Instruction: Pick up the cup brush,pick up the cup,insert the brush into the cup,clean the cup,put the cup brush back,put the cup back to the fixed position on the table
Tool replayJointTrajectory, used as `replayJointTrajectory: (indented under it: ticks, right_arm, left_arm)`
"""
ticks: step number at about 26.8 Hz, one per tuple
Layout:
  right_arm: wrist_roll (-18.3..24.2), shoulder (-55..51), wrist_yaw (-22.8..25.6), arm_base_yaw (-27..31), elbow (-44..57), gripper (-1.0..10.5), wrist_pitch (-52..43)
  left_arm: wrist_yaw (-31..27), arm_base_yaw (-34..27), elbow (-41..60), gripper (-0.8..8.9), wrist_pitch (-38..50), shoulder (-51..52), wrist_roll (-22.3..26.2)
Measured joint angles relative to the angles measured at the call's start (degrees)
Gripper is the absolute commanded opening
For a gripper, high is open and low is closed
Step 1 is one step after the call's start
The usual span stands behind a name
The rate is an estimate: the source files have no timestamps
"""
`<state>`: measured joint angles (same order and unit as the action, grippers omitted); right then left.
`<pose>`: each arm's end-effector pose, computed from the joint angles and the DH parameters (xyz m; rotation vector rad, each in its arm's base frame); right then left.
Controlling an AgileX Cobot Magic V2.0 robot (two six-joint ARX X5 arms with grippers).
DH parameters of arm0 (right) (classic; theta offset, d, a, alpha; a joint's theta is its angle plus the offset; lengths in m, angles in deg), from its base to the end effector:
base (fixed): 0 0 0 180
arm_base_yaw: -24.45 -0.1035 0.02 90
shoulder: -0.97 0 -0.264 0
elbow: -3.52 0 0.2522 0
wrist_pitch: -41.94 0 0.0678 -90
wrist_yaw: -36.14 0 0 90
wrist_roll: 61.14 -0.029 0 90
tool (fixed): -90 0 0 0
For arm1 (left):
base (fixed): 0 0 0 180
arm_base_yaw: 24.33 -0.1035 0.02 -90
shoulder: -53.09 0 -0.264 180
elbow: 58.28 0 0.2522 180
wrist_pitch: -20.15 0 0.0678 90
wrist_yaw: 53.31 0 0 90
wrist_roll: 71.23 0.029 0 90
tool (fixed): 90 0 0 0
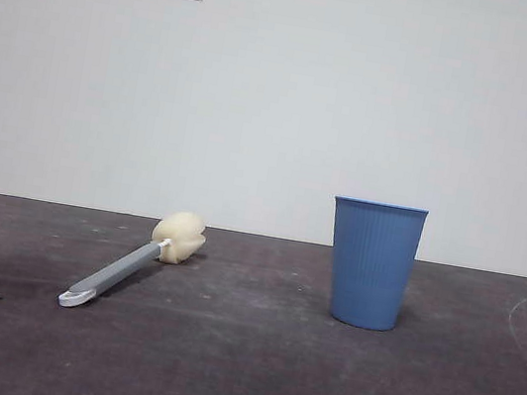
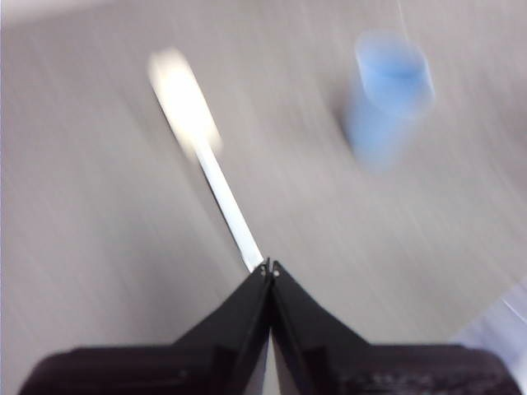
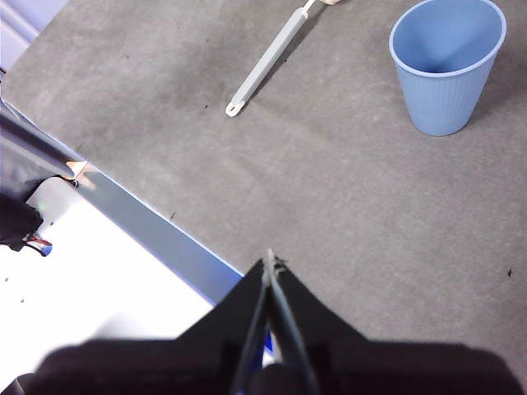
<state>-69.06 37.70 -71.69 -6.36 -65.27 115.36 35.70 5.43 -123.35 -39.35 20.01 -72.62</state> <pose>0.0760 0.0557 0.3322 0.0401 0.7925 0.7577 0.0858 -0.0485 0.3365 0.1053 0.4736 -0.4865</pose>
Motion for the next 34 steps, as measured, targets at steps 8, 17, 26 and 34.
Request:
replayJointTrajectory:
  ticks: [8,17,26,34]
  right_arm:
    - [0.0,0.0,0.0,0.0,0.0,0.0,0.0]
    - [0.0,0.0,0.0,0.0,0.0,0.0,0.0]
    - [0.0,0.0,0.0,0.0,0.0,0.0,0.0]
    - [0.0,0.0,0.0,0.0,0.0,0.0,0.0]
  left_arm:
    - [3.3,-19.8,18.9,-0.03,49.5,10.6,14.0]
    - [1.5,-28.3,40.2,-0.03,50.9,19.6,12.4]
    - [1.2,-30.8,50.3,-0.03,47.3,29.1,7.3]
    - [1.2,-30.8,50.3,-0.03,35.0,32.7,4.2]
